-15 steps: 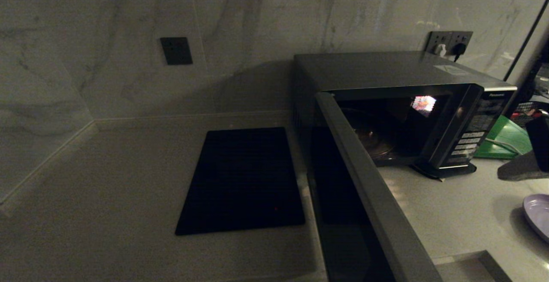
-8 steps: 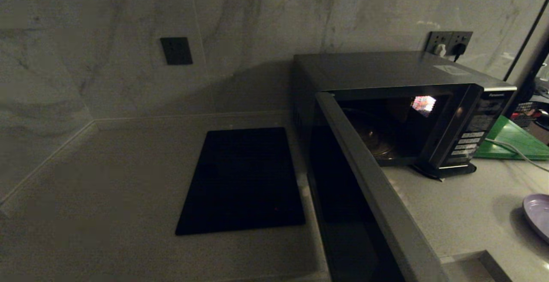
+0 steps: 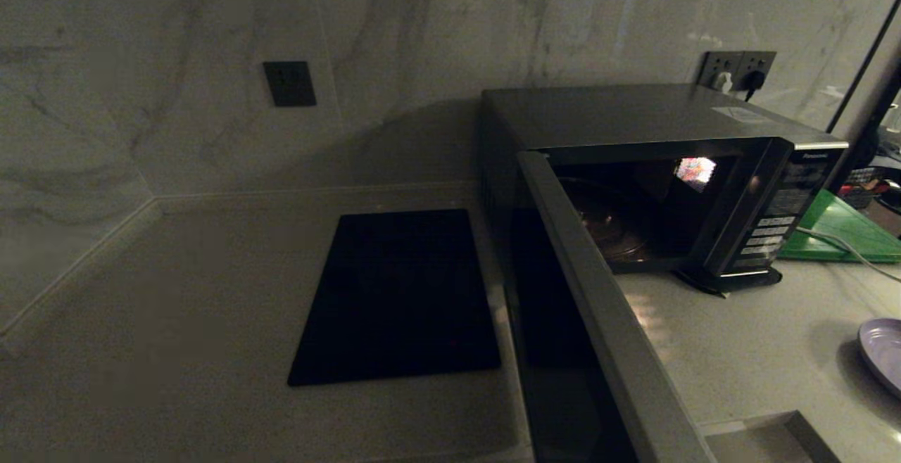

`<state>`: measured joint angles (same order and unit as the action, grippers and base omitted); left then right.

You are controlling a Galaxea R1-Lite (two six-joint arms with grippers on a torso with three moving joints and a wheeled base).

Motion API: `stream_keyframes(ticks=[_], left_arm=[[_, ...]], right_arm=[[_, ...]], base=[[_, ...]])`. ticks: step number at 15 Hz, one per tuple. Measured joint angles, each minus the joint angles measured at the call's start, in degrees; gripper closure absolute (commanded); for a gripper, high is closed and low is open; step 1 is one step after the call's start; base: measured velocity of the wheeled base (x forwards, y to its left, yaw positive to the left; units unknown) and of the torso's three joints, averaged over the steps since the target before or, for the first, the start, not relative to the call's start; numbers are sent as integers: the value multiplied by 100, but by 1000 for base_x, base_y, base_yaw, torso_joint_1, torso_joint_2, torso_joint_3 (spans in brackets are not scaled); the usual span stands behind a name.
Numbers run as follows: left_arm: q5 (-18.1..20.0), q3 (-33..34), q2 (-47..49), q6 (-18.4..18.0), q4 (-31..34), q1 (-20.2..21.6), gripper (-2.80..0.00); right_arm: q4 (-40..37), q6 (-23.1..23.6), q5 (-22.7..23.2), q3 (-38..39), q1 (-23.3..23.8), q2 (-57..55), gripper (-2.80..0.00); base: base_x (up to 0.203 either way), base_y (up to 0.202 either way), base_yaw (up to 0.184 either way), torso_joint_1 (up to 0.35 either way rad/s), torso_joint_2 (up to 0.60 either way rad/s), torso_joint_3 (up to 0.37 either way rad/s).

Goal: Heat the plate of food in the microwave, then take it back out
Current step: Put the plate in the microwave oven

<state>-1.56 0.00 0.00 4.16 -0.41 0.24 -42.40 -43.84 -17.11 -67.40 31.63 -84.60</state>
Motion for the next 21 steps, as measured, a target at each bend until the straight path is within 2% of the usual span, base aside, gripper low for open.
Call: stream_keyframes(ticks=[2,5,7,10,15,18,21], left_arm=[[0,0,0,2,1,0,0],[-1,0,0,1,0,0,0],[0,0,0,2,-2,0,0],[2,0,0,1,0,0,0],[0,0,0,2,0,0,0],[2,0,0,2,0,0,0],[0,0,0,2,0,0,0]], right_arm=[[335,-10,367,7,445,-258,-280],[481,-43,1310,-147,1026,-725,-280],[736,-304,1720,-248,1257,-1060,-280],[1190,-640,1810,-321,1427,-1542,-280],[1193,-627,1725,-351,1686,-2099,-280],[875,-599,1446,-379,1829,-2388,-280],[582,-511,1394,-669,1955,-2711,-280]], base=[[0,0,0,0,0,0],[0,0,0,0,0,0],[0,0,0,0,0,0],[0,0,0,0,0,0],[0,0,0,0,0,0],[0,0,0,0,0,0],[0,0,0,0,0,0]])
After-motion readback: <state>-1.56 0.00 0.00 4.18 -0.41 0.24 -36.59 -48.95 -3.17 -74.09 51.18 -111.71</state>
